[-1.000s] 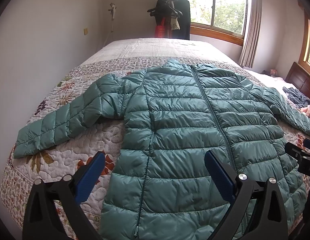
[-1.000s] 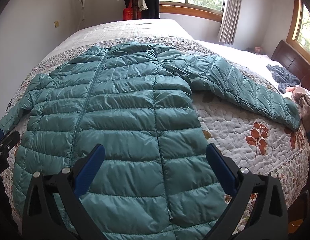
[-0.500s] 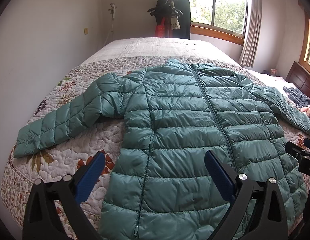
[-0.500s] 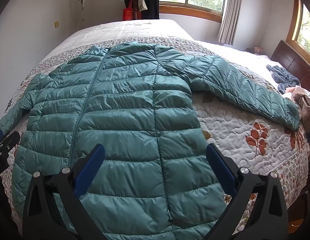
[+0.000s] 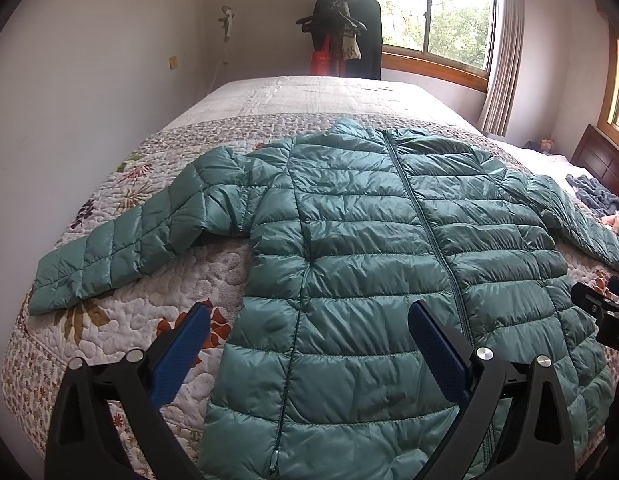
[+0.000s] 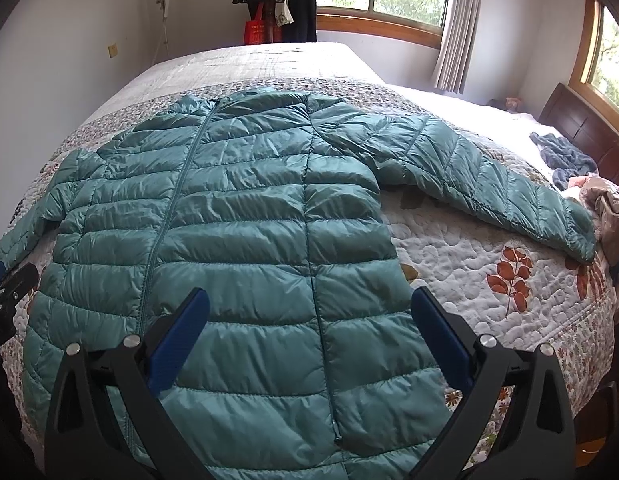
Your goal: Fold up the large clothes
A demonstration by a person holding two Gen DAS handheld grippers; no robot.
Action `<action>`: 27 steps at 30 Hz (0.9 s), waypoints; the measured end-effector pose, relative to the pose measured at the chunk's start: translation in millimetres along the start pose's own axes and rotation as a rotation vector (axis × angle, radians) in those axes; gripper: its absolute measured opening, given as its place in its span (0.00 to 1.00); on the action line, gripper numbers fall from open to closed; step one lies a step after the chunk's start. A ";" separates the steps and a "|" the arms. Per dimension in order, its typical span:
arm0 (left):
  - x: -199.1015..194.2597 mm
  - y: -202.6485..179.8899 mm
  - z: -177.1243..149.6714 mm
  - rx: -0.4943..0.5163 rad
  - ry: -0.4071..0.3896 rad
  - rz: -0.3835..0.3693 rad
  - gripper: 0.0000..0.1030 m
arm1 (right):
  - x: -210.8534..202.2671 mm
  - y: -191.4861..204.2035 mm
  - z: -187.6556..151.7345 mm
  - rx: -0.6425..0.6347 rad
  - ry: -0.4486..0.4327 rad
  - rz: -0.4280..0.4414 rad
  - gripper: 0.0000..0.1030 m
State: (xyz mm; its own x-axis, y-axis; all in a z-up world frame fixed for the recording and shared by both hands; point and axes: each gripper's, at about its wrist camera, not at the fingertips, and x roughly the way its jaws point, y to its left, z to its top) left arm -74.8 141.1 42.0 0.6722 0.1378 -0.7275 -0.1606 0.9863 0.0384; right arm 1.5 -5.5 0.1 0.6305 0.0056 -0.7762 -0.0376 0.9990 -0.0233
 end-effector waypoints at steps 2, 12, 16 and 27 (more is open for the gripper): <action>-0.3 0.2 0.2 0.000 0.000 0.001 0.96 | 0.1 -0.1 0.2 -0.001 0.000 -0.001 0.97; -0.1 -0.1 0.2 0.002 0.000 0.002 0.96 | 0.0 0.0 0.0 0.000 0.000 -0.001 0.97; 0.7 -0.4 0.1 0.001 0.001 0.001 0.96 | -0.5 -0.4 0.1 0.000 -0.002 -0.002 0.97; 2.2 -1.9 1.7 0.014 0.007 -0.002 0.96 | -0.4 -3.3 1.0 0.001 -0.009 -0.004 0.97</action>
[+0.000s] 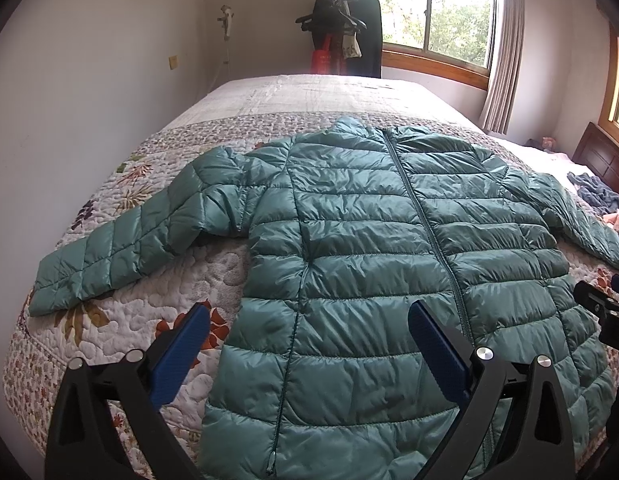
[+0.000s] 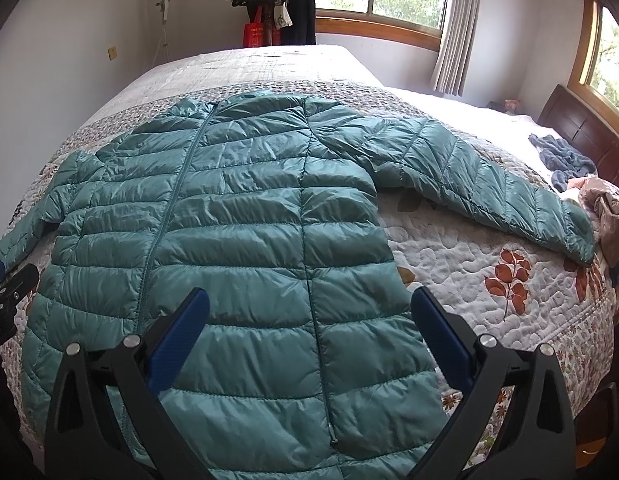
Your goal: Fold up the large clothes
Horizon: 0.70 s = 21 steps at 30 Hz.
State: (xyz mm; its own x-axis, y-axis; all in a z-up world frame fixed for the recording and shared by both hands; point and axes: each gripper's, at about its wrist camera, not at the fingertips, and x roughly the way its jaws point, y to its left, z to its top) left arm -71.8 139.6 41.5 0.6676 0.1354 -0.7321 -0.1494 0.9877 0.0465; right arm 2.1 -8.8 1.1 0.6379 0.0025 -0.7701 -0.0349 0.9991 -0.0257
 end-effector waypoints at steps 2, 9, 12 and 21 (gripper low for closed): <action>2.0 -3.7 3.9 0.012 0.003 -0.006 0.96 | -0.1 -2.6 0.3 0.004 -0.005 -0.005 0.97; 10.9 -31.1 27.9 0.059 -0.032 -0.039 0.96 | -1.8 -25.7 2.4 0.039 -0.030 -0.047 0.97; 21.4 -43.5 42.0 0.041 -0.057 -0.066 0.96 | -1.5 -51.5 8.1 0.074 -0.059 -0.077 0.97; 75.5 -50.9 53.3 -0.030 0.022 -0.151 0.96 | 31.7 -237.2 32.6 0.343 0.026 -0.244 0.97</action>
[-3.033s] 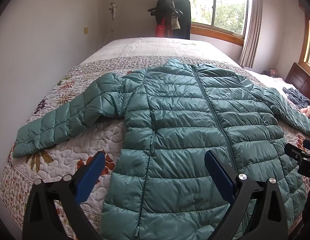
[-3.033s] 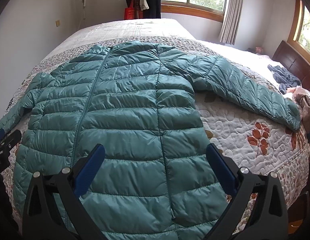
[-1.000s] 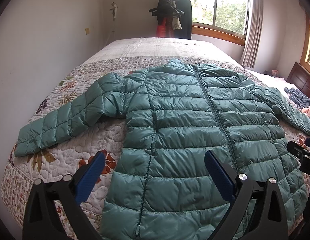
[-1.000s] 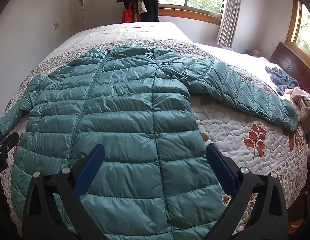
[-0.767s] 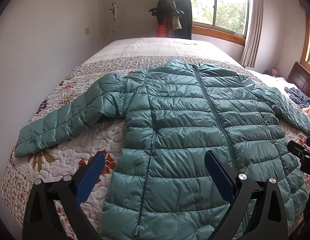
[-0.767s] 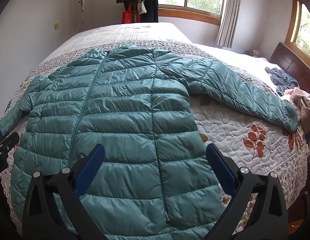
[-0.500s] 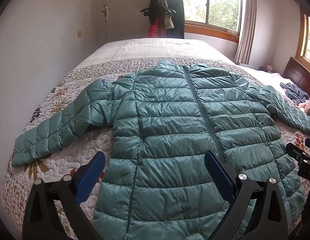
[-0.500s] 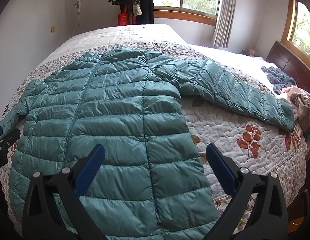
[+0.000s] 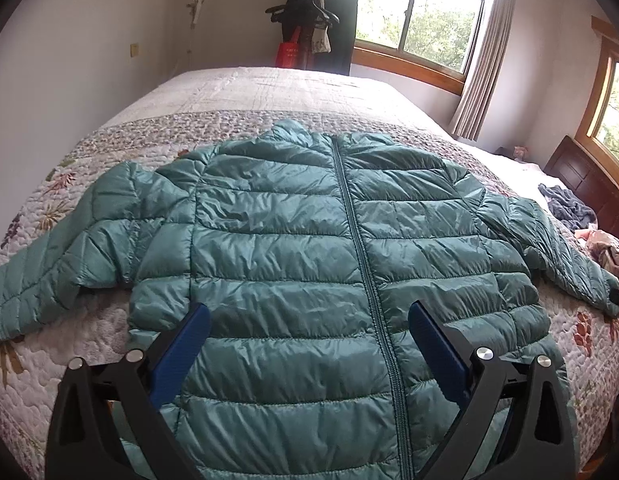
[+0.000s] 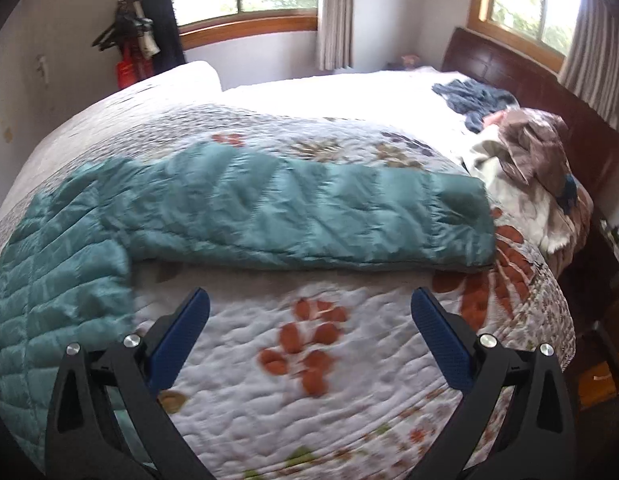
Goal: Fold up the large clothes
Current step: 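Grasp the sleeve cuff of the teal jacket with the right gripper, then fold the held sleeve across the jacket body with the right gripper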
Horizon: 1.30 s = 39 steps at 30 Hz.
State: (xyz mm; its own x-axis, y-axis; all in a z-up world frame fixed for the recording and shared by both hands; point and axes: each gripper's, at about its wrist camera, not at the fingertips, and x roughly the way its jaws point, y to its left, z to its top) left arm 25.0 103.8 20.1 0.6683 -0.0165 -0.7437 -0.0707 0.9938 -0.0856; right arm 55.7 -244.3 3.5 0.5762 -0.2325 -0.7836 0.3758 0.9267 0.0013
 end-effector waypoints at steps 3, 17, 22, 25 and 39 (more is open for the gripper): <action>7.8 3.9 -1.9 -0.018 0.022 -0.002 0.96 | 28.4 -61.1 19.5 0.102 0.042 -0.082 0.97; 7.4 -0.8 -2.1 0.003 0.006 -0.004 0.96 | 106.2 -148.9 40.1 0.316 0.190 0.011 0.73; 2.1 -0.8 -1.5 0.001 -0.004 -0.008 0.96 | 99.2 -138.3 49.1 0.319 0.192 0.060 0.24; -0.3 -0.4 -0.5 0.003 -0.005 -0.012 0.96 | 84.4 -124.4 58.2 0.305 0.159 0.055 0.13; -18.2 15.6 15.4 0.032 -0.019 0.038 0.96 | -17.3 56.9 95.8 0.023 0.014 0.402 0.09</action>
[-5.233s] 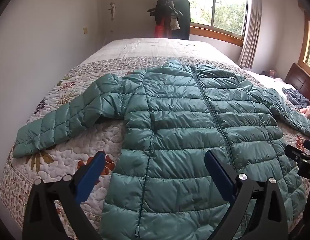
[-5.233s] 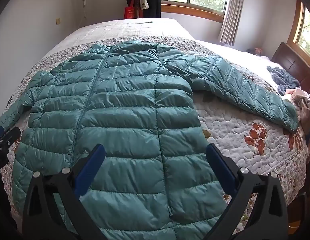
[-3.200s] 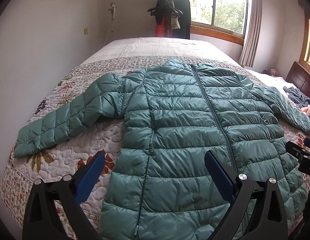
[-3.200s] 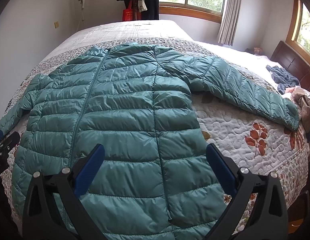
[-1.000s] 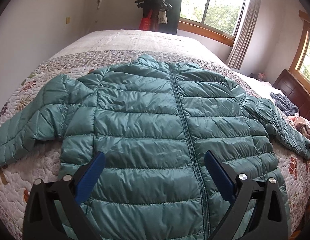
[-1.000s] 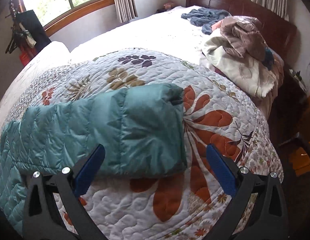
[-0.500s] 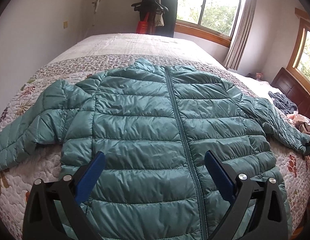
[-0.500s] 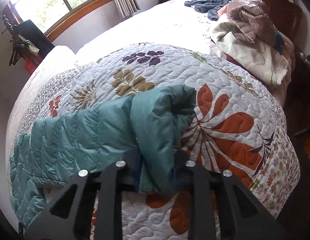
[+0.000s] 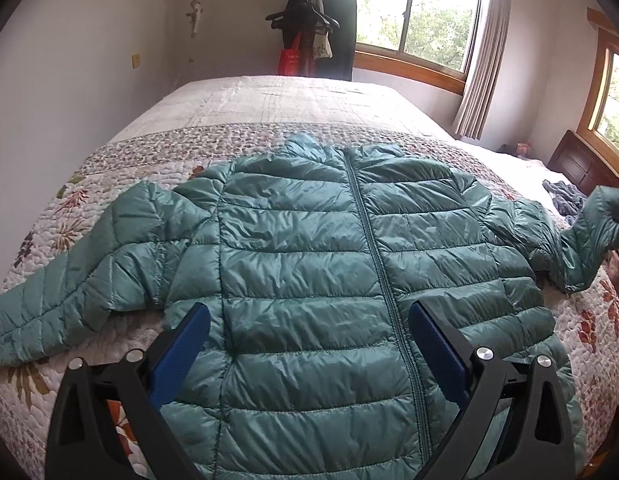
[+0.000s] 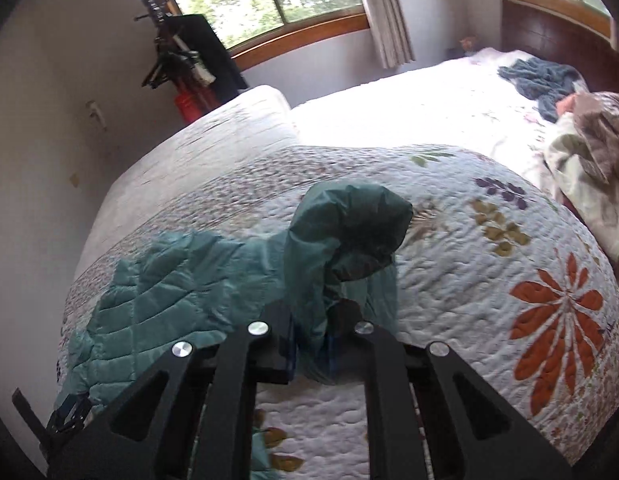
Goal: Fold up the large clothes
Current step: 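Fold the held sleeve across the jacket body with the right gripper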
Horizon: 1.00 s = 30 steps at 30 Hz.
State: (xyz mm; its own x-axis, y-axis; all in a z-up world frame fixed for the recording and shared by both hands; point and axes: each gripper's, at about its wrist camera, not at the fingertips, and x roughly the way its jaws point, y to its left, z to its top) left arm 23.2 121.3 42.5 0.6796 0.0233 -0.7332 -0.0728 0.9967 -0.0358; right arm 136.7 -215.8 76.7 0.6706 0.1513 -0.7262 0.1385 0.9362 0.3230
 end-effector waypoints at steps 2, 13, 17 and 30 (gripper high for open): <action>-1.5 5.0 2.3 0.000 -0.005 0.012 0.96 | 8.3 35.8 -1.4 -0.066 0.019 0.042 0.09; 9.7 21.3 12.6 -0.004 0.019 -0.027 0.96 | 90.2 171.3 -31.9 -0.287 0.178 0.157 0.09; 19.1 20.4 14.5 0.002 0.046 -0.054 0.96 | 118.7 198.9 -46.9 -0.334 0.241 0.183 0.09; 66.5 -7.1 27.3 0.012 0.200 -0.285 0.96 | 99.0 202.0 -41.5 -0.283 0.260 0.518 0.45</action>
State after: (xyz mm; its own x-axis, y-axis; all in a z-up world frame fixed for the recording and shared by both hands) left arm 88.8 117.8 12.6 0.5146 -0.2709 -0.8135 0.1087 0.9617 -0.2515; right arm 200.8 1.5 44.9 0.3954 0.6452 -0.6538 -0.3773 0.7630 0.5248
